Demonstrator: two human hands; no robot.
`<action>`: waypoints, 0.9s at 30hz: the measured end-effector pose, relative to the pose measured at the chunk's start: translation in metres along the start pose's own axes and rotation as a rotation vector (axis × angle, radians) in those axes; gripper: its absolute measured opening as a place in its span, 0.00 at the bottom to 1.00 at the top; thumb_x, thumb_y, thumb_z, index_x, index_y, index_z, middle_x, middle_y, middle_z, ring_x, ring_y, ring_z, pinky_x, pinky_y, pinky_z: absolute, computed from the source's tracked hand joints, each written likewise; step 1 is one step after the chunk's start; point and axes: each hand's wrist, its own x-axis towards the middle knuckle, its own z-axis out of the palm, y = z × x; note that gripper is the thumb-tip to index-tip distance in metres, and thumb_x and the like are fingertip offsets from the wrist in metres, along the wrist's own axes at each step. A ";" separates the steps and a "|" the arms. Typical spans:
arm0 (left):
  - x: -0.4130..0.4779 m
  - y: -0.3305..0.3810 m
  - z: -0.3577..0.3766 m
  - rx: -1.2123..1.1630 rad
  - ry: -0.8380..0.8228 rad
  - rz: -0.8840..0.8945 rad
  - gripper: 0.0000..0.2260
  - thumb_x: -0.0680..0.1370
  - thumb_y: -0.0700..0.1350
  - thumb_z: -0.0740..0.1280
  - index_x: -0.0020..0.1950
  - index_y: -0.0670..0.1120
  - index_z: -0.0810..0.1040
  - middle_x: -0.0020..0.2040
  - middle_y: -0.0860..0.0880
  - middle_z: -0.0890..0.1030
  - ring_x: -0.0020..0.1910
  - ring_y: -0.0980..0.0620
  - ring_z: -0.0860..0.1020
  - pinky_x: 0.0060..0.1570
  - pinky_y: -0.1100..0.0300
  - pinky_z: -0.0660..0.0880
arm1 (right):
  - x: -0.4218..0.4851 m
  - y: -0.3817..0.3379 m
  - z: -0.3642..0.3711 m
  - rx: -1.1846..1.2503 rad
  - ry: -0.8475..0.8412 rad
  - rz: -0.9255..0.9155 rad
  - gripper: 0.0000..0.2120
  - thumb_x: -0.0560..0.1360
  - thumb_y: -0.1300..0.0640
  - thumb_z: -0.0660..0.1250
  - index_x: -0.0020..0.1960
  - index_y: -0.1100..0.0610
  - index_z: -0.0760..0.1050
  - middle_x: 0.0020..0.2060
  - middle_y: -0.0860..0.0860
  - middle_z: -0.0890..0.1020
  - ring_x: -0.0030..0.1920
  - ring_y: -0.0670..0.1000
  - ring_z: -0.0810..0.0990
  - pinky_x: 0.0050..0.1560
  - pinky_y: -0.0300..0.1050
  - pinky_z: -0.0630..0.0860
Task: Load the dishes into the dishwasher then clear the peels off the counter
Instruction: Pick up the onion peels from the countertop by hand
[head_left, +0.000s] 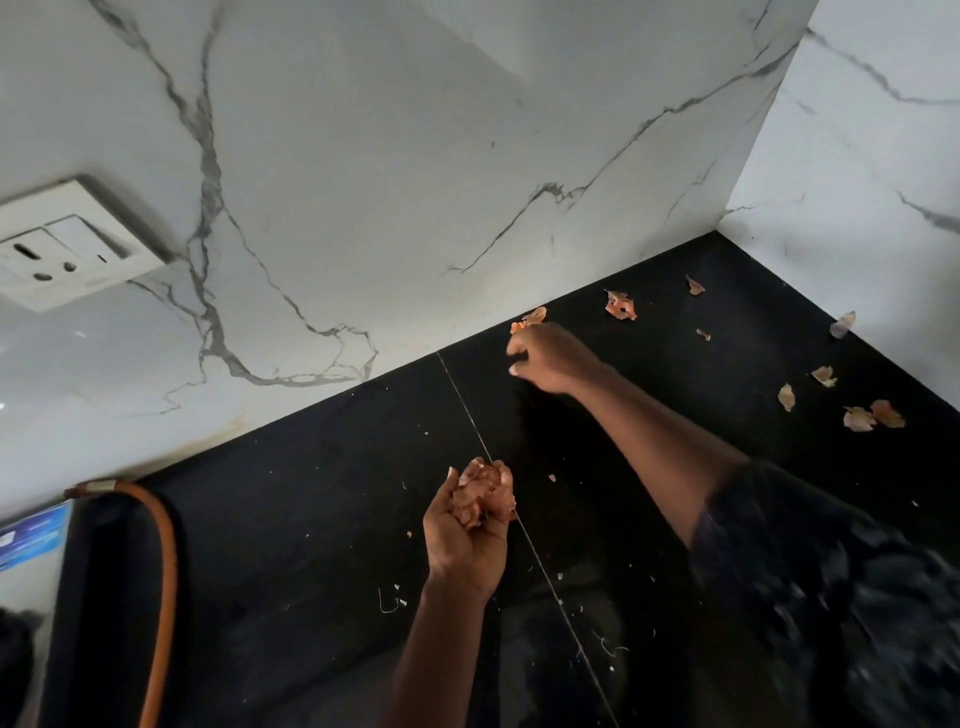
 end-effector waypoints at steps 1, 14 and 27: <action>0.000 0.000 0.000 0.007 0.005 0.002 0.14 0.82 0.46 0.63 0.57 0.36 0.79 0.53 0.37 0.82 0.52 0.41 0.83 0.51 0.53 0.83 | 0.012 0.011 0.000 -0.099 -0.020 0.047 0.22 0.78 0.57 0.71 0.70 0.57 0.73 0.67 0.57 0.77 0.65 0.56 0.77 0.65 0.53 0.75; 0.001 0.006 -0.009 0.048 -0.026 0.001 0.14 0.84 0.46 0.61 0.57 0.37 0.79 0.55 0.36 0.81 0.55 0.41 0.81 0.50 0.54 0.83 | 0.029 0.024 0.038 -0.495 0.107 -0.103 0.15 0.78 0.62 0.66 0.65 0.56 0.76 0.64 0.53 0.77 0.63 0.55 0.75 0.64 0.52 0.72; 0.001 -0.002 -0.001 0.079 -0.025 0.017 0.14 0.83 0.47 0.61 0.53 0.38 0.81 0.48 0.41 0.84 0.50 0.43 0.84 0.55 0.53 0.78 | -0.109 -0.036 0.034 0.114 0.151 -0.229 0.08 0.77 0.61 0.71 0.52 0.51 0.77 0.45 0.45 0.82 0.43 0.42 0.80 0.44 0.36 0.79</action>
